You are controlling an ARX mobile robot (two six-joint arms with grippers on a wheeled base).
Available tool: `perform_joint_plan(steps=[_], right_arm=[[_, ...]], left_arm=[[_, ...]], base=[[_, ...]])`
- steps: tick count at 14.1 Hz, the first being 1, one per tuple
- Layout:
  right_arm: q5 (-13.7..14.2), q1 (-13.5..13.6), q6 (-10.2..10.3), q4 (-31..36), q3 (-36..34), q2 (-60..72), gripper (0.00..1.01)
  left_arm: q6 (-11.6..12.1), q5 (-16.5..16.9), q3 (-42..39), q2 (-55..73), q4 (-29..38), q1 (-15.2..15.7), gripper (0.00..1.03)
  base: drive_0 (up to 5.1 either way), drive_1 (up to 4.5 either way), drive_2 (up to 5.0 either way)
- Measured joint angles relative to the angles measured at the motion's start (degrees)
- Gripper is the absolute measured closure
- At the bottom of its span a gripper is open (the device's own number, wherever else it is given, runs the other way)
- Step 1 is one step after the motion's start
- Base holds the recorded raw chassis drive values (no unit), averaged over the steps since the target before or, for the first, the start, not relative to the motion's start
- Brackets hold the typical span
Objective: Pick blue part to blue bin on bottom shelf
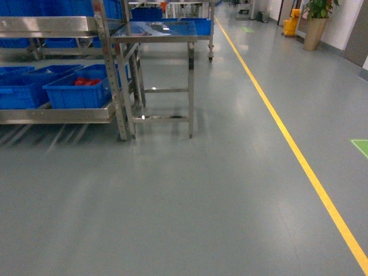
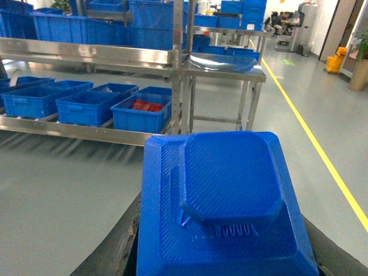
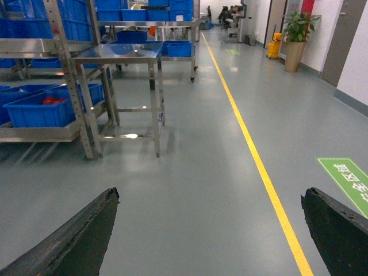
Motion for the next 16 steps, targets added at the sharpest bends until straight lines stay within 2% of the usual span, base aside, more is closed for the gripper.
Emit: perform_joint_plan(steps=[16], right_arm=[[0.02,0.00,0.00,-0.17,0.02,0.00,0.03]], left_arm=[[0.00,-0.02,0.00,-0.02,-0.07,0.00,0.59]], base=[[-0.1,3.97,-4.1]])
